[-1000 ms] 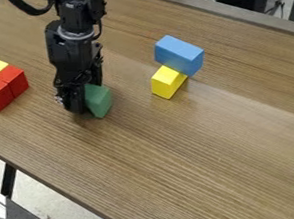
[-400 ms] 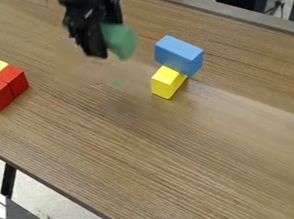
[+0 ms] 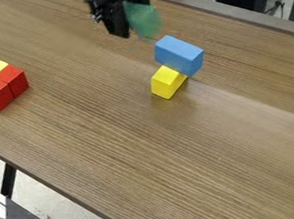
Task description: Put the green object and put at the top
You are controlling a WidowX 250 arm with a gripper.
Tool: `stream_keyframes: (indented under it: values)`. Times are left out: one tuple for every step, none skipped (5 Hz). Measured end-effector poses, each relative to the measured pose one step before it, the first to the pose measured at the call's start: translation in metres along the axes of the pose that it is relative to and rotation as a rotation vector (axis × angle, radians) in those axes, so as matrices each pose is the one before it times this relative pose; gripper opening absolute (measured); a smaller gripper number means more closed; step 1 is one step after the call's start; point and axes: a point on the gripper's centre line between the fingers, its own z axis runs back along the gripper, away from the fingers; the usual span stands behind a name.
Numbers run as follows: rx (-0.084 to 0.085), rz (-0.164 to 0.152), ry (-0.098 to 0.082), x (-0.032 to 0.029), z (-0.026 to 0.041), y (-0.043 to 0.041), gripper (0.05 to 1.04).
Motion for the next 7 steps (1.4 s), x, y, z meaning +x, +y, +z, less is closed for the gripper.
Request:
stream_keyframes:
  values:
    - [0.0092, -0.0731, -0.0221, -0.01238, -0.00724, -0.01722, 0.598]
    - [0.0195, -0.0009, -0.0043, -0.0054, -0.00712, -0.01138, 0.598]
    - [0.0156, 0.0049, -0.0109, -0.00556, -0.00894, -0.01282, 0.598]
    - [0.0078, 0.0249, -0.0118, -0.00208, 0.00095, -0.00423, 0.598]
    - [0.006, 0.0107, 0.0016, -0.00071, -0.00067, -0.00191, 0.598]
    - [0.0029, -0.0061, 0.0016, -0.00332, -0.00002, -0.00014, 0.598]
    - [-0.0001, 0.0046, 0.0005, -0.00161, -0.00001, -0.00031, 0.598]
